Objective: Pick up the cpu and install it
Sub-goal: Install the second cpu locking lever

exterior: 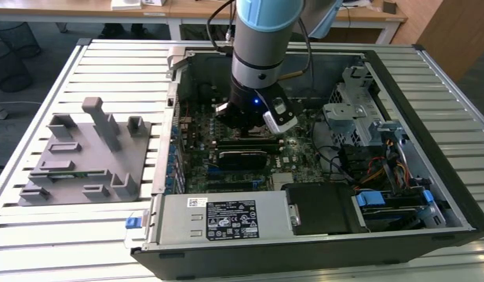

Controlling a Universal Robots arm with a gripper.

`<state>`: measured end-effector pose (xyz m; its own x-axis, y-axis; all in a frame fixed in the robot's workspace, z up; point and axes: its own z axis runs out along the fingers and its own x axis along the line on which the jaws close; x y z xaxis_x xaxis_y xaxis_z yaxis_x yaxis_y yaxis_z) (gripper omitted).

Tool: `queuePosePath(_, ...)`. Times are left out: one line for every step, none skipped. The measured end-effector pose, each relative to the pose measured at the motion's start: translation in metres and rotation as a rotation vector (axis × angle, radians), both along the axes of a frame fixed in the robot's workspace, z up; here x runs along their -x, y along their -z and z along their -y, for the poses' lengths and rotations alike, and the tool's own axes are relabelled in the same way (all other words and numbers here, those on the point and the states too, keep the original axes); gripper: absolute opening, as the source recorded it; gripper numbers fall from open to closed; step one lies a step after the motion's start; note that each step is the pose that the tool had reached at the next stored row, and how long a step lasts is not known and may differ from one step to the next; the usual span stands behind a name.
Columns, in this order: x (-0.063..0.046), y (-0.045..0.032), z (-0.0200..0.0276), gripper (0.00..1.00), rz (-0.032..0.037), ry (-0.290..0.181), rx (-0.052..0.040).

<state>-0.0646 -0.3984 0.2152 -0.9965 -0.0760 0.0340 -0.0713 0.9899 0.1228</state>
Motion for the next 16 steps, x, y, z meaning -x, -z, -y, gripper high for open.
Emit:
queuePosePath(0.001,0.0003,0.0011,0.11,0.0,0.0,-0.0012)
queuePosePath(0.001,0.0008,0.0022,0.11,0.0,0.0,-0.003)
queuePosePath(0.001,0.0013,0.0033,0.11,0.0,0.0,-0.0054)
queuePosePath(0.001,0.0017,0.0041,0.11,0.0,0.0,-0.0082)
queuePosePath(0.002,0.0023,0.0045,0.11,0.0,0.0,-0.0116)
queuePosePath(0.002,0.0027,0.0049,0.11,0.0,0.0,-0.0148)
queuePosePath(0.002,0.003,0.0053,0.11,0.0,0.0,-0.018)
queuePosePath(0.003,0.0033,0.0058,0.11,0.0,0.0,-0.021)
queuePosePath(0.003,0.0036,0.0066,0.11,0.0,0.0,-0.0241)
queuePosePath(0.004,0.0039,0.0075,0.11,0.0,0.0,-0.0272)
queuePosePath(0.004,0.0042,0.0086,0.11,0.0,0.0,-0.0304)
queuePosePath(0.005,0.0045,0.0095,0.11,0.0,0.0,-0.0338)
queuePosePath(0.005,0.0049,0.0102,0.11,0.0,0.0,-0.0373)
queuePosePath(0.006,0.0052,0.011,0.11,0.0,0.0,-0.0416)
queuePosePath(0.006,0.0055,0.0116,0.11,0.0,0.0,-0.0463)
queuePosePath(0.006,0.0058,0.0123,0.11,0.0,0.0,-0.051)
